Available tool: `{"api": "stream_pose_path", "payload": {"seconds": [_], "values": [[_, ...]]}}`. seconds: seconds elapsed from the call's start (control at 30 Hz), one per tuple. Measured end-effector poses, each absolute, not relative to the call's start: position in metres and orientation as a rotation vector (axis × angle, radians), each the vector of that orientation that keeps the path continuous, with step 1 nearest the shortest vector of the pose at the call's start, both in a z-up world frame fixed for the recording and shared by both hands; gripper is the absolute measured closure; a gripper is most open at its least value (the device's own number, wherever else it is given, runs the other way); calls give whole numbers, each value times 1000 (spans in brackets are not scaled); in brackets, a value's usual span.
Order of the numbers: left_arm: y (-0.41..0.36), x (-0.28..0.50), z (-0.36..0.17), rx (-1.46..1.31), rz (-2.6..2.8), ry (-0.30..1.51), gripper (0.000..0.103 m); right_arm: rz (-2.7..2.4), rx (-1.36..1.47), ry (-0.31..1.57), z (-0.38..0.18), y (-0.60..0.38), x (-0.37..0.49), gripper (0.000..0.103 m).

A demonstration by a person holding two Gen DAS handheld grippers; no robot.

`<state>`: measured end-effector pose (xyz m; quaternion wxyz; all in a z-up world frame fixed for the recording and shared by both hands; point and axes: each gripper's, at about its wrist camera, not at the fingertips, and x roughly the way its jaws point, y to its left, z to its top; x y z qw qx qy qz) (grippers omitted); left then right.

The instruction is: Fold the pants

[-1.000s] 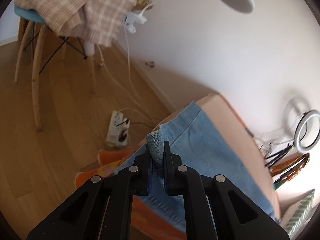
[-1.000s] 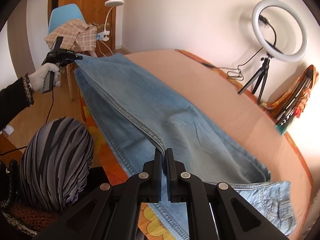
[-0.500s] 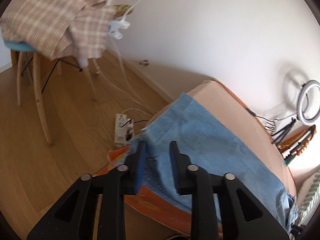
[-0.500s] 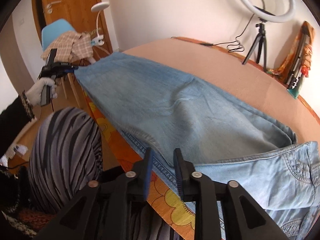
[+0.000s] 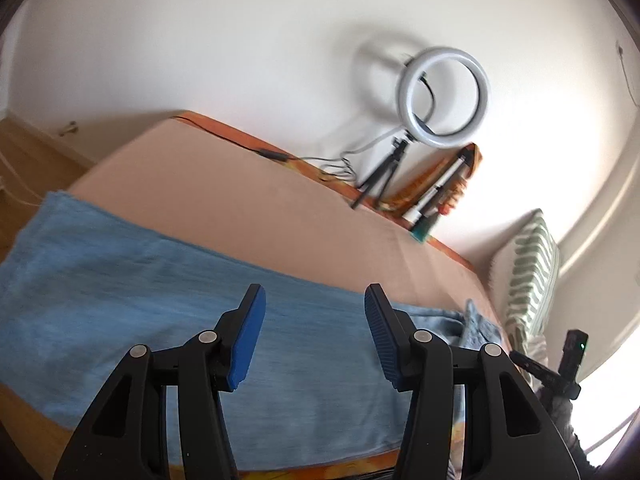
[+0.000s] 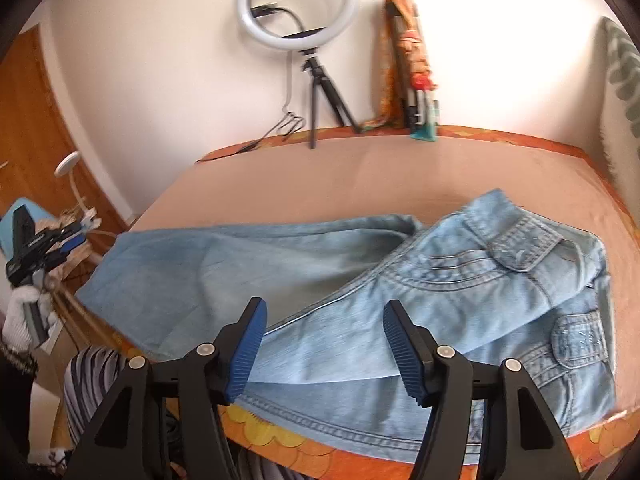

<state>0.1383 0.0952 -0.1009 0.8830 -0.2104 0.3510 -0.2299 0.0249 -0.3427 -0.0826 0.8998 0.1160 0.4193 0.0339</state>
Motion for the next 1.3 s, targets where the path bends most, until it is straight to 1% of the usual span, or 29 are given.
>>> {"api": "stream_pose_path", "payload": {"seconds": [0.03, 0.07, 0.2, 0.23, 0.3, 0.33, 0.57, 0.63, 0.73, 0.83, 0.93, 1.0, 1.07, 1.1, 1.17, 1.2, 1.23, 1.27, 1.3], "values": [[77, 142, -98, -419, -524, 744, 52, 40, 255, 873, -81, -351, 28, 27], [61, 146, -96, -397, -564, 758, 53, 11, 273, 876, -79, -362, 32, 26], [-10, 152, -94, -318, -726, 834, 52, -70, 334, 897, -72, -394, 50, 25], [-29, 154, -95, -295, -769, 859, 52, -90, 356, 913, -72, -401, 58, 23], [-62, 155, -96, -241, -836, 903, 48, -123, 396, 941, -75, -414, 75, 21], [-80, 155, -97, -211, -875, 923, 48, -137, 410, 957, -78, -419, 85, 21], [-181, 143, -118, -35, -1055, 1054, 48, -313, 375, 1108, -122, -448, 164, 22], [-195, 138, -129, -6, -1089, 1101, 48, -352, 380, 1130, -130, -455, 175, 22], [-216, 134, -147, 77, -1099, 1153, 48, -435, 308, 1169, -142, -458, 187, 23], [-231, 134, -163, 97, -1125, 1207, 48, -464, 313, 1205, -151, -462, 195, 24], [-241, 134, -173, 103, -1139, 1230, 48, -482, 267, 1240, -160, -457, 206, 24], [-243, 131, -178, 111, -1142, 1237, 48, -501, 218, 1266, -166, -455, 210, 26], [-240, 127, -181, 109, -1151, 1240, 48, -503, 201, 1296, -174, -456, 212, 32], [-241, 127, -181, 105, -1150, 1240, 48, -492, 206, 1302, -178, -457, 211, 33], [-239, 127, -183, 90, -1150, 1247, 50, -455, 248, 1303, -182, -460, 207, 54], [-240, 129, -185, 85, -1149, 1250, 50, -433, 287, 1296, -183, -462, 203, 59], [-240, 129, -186, 82, -1150, 1252, 50, -413, 326, 1286, -183, -464, 199, 72], [-238, 129, -186, 77, -1154, 1248, 51, -396, 360, 1273, -181, -467, 195, 78], [-239, 130, -187, 74, -1154, 1247, 56, -379, 380, 1254, -177, -469, 190, 81]]}}
